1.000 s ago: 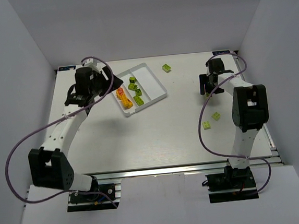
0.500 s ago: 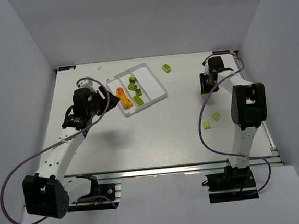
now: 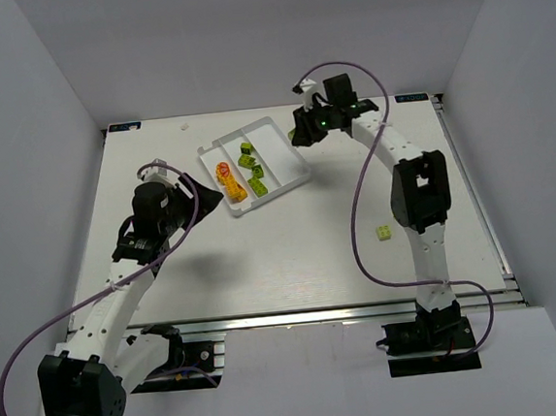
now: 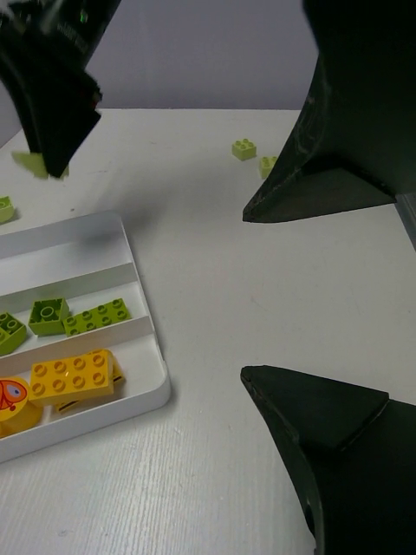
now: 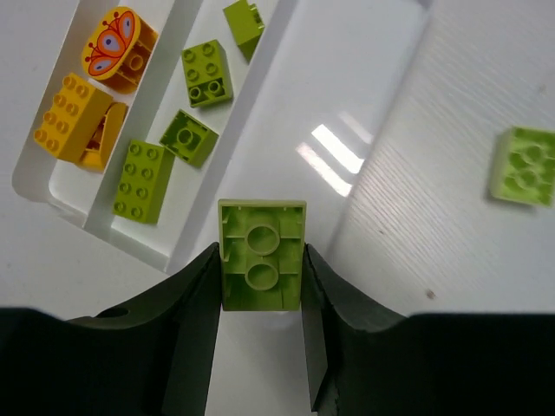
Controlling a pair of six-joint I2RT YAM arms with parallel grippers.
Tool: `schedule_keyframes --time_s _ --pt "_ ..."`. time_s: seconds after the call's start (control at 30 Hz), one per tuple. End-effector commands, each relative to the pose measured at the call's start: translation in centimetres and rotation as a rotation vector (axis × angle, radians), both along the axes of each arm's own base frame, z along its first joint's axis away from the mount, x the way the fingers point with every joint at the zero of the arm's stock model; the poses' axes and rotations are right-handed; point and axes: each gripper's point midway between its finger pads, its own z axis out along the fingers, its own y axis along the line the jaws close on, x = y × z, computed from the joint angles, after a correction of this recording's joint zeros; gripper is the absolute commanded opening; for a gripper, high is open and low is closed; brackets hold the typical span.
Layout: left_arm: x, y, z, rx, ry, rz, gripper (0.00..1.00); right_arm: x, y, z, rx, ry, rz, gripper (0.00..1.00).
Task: Sort the legos into containers by color
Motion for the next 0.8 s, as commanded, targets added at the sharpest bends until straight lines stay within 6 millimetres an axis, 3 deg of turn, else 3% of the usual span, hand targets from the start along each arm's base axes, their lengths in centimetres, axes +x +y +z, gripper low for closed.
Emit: schedule_keyframes --time_s 0.0,0.03,0.07,0.17,0.2,0.23,0.3,0.37,0.43,0.47,0.5,0.53,0.57,0.6,0.63,0.67,0.7,0.73,0.77 --pt "-0.7 -0.6 1.2 -0.053 -0.024 -0.019 0.76 0.8 2.3 -2.2 0.03 0.046 0.008 0.04" --pt "-0.8 -0.7 1.3 -0.06 -0.026 -0.022 0.77 1.0 2.9 -1.9 0.038 0.039 0.007 0.05" --pt "-0.9 -0.9 1.4 -0.067 -0.022 -0.03 0.76 1.0 3.7 -2.9 0.029 0.047 0.008 0.06" --pt "-1.0 -1.0 1.6 -0.084 -0.024 -0.029 0.76 1.0 4.5 -3.8 0.021 0.044 0.006 0.26" --pt "-1.1 -1.1 1.6 -0.089 -0.023 -0.032 0.76 0.9 4.7 -3.9 0.016 0.042 0.007 0.4" --pt "-1.1 -1.2 1.6 -0.095 -0.022 -0.035 0.77 0.8 4.7 -4.2 0.011 0.047 0.011 0.47" --pt "-1.0 -1.4 1.4 -0.106 -0.022 -0.042 0.77 0.6 4.8 -3.9 0.012 0.039 0.028 0.61" --pt "-0.8 -1.8 1.3 -0.126 -0.023 -0.052 0.76 0.4 4.7 -2.7 0.02 0.023 0.038 0.68" --pt "-0.6 -2.3 0.9 -0.143 -0.006 -0.077 0.76 0.0 4.5 -1.4 0.035 0.003 0.086 0.7" --pt "-0.4 -2.9 1.1 -0.152 -0.012 -0.094 0.76 -0.4 4.2 0.3 0.043 -0.022 0.099 0.71" --pt "-0.1 -3.1 0.5 -0.154 0.008 -0.102 0.76 -1.0 3.9 0.2 0.029 -0.032 0.13 0.73" --pt "0.0 -3.4 0.7 -0.162 0.003 -0.118 0.76 -1.6 3.5 2.2 0.033 -0.071 0.153 0.73" --pt "0.2 -3.7 0.8 -0.165 -0.001 -0.129 0.76 -2.2 3.1 2.8 0.027 -0.08 0.172 0.72" --pt "0.5 -3.8 0.6 -0.164 0.006 -0.136 0.76 -3.0 2.0 2.2 0.001 -0.062 0.18 0.67" --pt "0.7 -4.0 0.8 -0.166 0.0 -0.147 0.76 -3.6 0.8 3.7 -0.002 -0.087 0.191 0.63" --pt "0.8 -4.1 0.7 -0.164 0.0 -0.153 0.76 -4.5 0.1 3.7 -0.016 -0.081 0.209 0.53" --pt "0.9 -4.2 0.7 -0.165 -0.001 -0.158 0.76 -5.0 -1.3 3.3 -0.031 -0.067 0.201 0.47" --pt "1.1 -4.3 0.5 -0.164 0.0 -0.16 0.76 -7.0 -2.7 2.7 -0.061 -0.055 0.237 0.42" --pt "1.1 -4.4 0.6 -0.169 -0.01 -0.169 0.76 -7.4 -5.2 2.6 -0.061 -0.045 0.232 0.37"
